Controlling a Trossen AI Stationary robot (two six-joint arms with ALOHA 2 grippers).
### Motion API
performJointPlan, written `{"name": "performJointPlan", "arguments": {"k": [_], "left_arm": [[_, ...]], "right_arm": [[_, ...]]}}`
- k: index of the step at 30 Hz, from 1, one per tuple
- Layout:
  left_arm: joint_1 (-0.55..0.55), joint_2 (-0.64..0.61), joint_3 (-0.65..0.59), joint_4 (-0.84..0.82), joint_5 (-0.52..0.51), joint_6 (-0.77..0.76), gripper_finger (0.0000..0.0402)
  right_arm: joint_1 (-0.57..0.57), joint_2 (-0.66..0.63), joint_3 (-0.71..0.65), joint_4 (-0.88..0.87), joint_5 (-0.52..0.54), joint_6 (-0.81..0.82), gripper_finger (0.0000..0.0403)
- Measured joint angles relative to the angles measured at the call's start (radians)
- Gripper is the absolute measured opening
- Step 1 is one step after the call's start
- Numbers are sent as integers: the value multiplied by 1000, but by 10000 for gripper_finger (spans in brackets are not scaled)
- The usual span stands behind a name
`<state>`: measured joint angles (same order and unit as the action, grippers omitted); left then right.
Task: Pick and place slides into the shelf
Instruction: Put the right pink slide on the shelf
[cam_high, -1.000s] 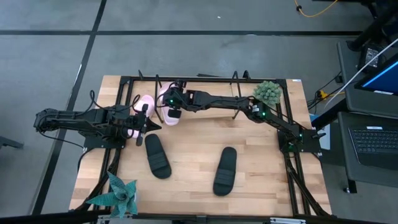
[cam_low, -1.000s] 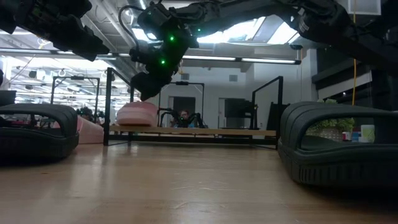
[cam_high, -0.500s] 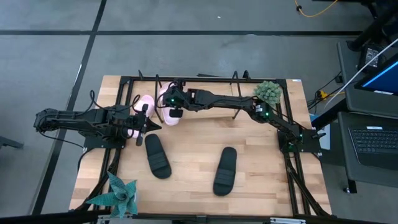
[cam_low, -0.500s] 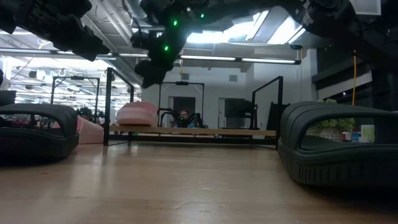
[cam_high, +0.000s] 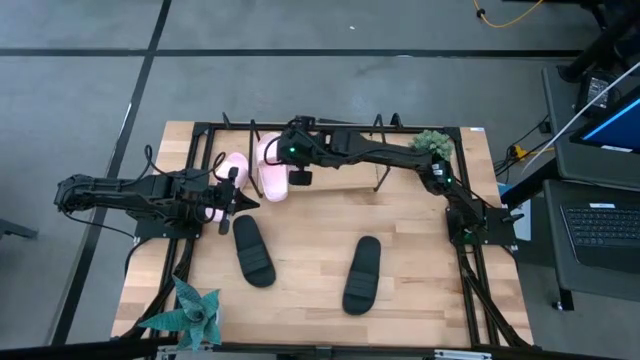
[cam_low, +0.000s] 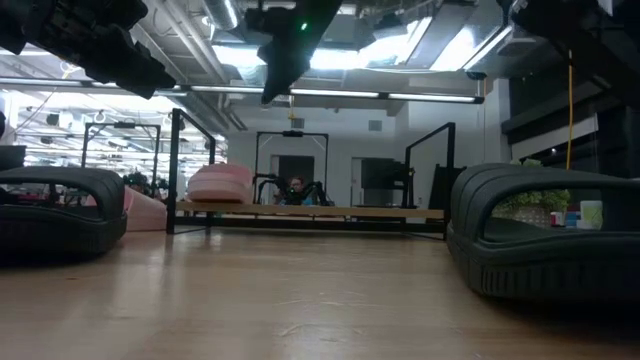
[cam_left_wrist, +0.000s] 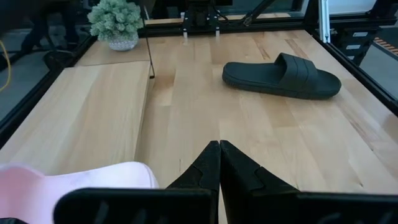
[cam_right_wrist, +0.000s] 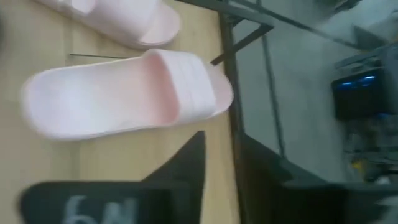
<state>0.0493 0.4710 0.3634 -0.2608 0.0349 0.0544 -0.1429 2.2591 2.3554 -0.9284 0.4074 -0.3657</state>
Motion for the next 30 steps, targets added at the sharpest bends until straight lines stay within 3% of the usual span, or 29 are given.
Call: {"name": "performJointPlan", "arguments": {"k": [4,12,25,30], "left_arm": [[0,0,0,2,0,0,0],[0,0,0,0,0,1,0],[0,0,0,0,0,2,0],[0,0,0,0,0,2,0]], "right_arm": [[0,-35,0,-67,-90,50,9],[-3,-38,-70,-100,-316,126,4],[-1,-36,-368,93,-339,148,2],[4,-36,-440,224,-435,134,1]]}}
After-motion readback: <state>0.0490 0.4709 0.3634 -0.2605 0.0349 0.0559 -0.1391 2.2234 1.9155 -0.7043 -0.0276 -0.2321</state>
